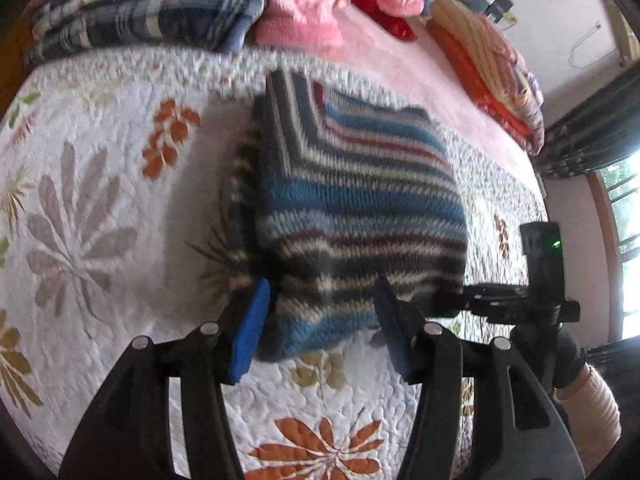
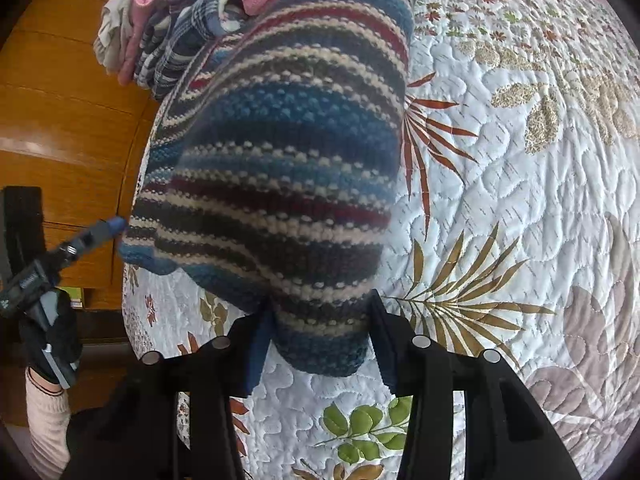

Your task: Fold small clothes

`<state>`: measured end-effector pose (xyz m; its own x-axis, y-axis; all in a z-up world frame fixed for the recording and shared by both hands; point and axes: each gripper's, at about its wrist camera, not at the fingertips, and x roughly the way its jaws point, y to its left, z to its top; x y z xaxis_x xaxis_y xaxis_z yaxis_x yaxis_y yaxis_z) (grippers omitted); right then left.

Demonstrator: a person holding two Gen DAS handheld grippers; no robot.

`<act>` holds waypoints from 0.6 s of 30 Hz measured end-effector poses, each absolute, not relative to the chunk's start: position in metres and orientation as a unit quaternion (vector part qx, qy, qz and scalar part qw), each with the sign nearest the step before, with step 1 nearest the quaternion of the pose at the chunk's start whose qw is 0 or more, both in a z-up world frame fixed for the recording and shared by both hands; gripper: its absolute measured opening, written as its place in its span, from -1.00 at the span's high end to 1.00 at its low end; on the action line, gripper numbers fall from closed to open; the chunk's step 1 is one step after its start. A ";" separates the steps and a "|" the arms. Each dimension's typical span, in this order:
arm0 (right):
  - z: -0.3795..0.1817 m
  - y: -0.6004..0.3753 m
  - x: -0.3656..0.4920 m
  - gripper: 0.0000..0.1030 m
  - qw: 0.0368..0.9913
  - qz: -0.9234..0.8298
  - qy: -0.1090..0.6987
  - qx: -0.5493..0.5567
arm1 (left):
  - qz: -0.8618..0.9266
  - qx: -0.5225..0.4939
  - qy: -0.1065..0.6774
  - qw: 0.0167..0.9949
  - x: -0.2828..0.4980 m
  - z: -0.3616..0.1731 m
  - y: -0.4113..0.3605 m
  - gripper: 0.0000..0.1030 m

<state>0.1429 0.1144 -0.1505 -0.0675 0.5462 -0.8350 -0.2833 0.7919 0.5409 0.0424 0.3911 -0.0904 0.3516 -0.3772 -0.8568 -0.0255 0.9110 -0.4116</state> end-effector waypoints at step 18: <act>-0.147 0.118 0.139 0.45 0.666 0.323 0.671 0.049 | -0.113 -0.205 0.611 0.756 0.043 -0.161 0.427 0.78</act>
